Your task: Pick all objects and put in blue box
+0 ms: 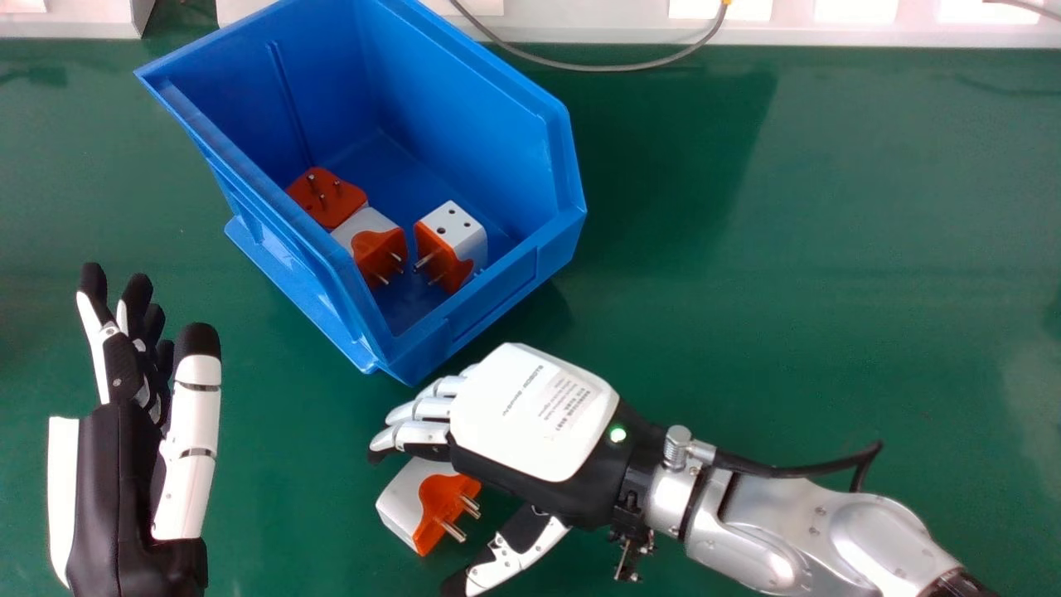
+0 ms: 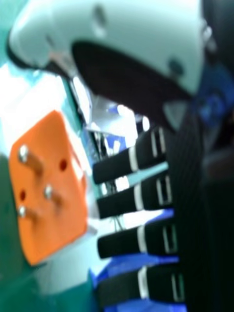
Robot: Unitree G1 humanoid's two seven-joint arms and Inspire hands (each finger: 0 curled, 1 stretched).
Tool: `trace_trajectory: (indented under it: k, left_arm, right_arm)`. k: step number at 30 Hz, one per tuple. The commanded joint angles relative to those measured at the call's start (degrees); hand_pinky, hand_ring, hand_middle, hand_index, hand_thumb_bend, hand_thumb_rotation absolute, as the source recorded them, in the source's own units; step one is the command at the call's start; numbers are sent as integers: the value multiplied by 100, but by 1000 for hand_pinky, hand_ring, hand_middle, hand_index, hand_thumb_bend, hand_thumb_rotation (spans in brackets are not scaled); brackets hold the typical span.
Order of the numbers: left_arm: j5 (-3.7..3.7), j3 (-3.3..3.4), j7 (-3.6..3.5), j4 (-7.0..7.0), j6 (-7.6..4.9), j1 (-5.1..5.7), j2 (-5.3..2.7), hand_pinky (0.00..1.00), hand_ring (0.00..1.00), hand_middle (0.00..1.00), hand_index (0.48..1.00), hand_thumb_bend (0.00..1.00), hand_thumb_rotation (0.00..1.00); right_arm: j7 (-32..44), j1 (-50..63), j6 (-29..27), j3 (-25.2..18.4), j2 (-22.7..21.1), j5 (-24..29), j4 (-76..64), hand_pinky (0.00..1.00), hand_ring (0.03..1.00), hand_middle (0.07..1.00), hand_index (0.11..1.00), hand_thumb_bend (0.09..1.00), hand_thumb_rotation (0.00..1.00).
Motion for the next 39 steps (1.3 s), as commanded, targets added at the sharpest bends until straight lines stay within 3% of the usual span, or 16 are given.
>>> trace_trajectory:
  k: [1,4,6,7,9,12,19,21,22,24,27,30,32,34,37,39]
  left_arm:
    - [-48,33,-7,-175,15,42,35,1000,1000,1000,1000,357,813]
    - [2,47,1,-180,-7,72,40,1000,1000,1000,1000,367,840]
    - [-51,44,-5,-220,49,87,23,1000,1000,1000,1000,384,848]
    - [-42,48,-2,-215,29,91,22,1000,1000,1000,1000,388,848]
    - [-2,50,9,-229,3,99,24,1000,1000,1000,1000,393,846]
    - [27,47,29,-303,54,122,13,1000,1000,1000,1000,363,845]
    - [169,65,96,-437,172,177,24,1000,1000,1000,1000,375,855]
    - [149,68,93,-455,167,185,27,1000,1000,1000,1000,398,864]
    - [92,63,61,-458,154,186,33,1000,1000,1000,1000,413,864]
    - [83,54,62,-483,162,188,25,1000,1000,1000,1000,407,870]
    - [211,43,131,-532,193,177,6,998,1000,1000,1000,399,864]
    - [209,33,138,-586,265,157,6,997,1000,1000,1000,405,868]
    - [208,22,146,-668,370,158,-7,1000,1000,1000,1000,383,865]
    - [201,19,140,-723,456,150,-4,1000,1000,1000,1000,395,852]
    - [132,19,100,-726,471,121,8,1000,1000,1000,1000,408,842]
    - [175,20,130,-722,496,98,0,1000,1000,1000,1000,406,835]
  right_arm:
    - [-150,-263,32,36,109,-51,93,609,753,787,764,499,499]
    - [-348,-447,107,142,168,-228,352,603,747,780,760,489,506]
    - [-444,-541,124,191,202,-277,509,605,744,778,760,484,504]
    - [-469,-582,128,213,220,-275,586,605,741,774,757,492,484]
    - [-534,-645,141,257,253,-266,717,605,740,772,756,497,466]
    - [-694,-733,209,362,301,-335,899,601,733,765,748,490,471]
    - [-1177,-924,380,616,341,-613,1293,583,722,757,735,499,407]
    - [-1304,-949,384,652,340,-625,1400,582,718,753,729,495,382]
    - [-1365,-956,383,670,341,-628,1453,580,713,747,723,503,364]
    - [-1454,-973,390,709,359,-618,1560,573,696,729,708,527,304]
    - [-1660,-985,309,734,408,-547,1737,501,562,591,539,527,122]
    - [-1522,-973,289,699,423,-447,1722,364,402,462,485,528,13]
    - [-1379,-941,384,683,433,-397,1652,270,303,433,494,519,10]
    - [-1215,-927,361,646,457,-235,1665,189,225,304,477,502,120]
    - [-809,-929,298,603,437,18,1634,137,177,248,471,492,154]
    - [-679,-924,262,589,420,134,1619,128,170,240,470,490,158]
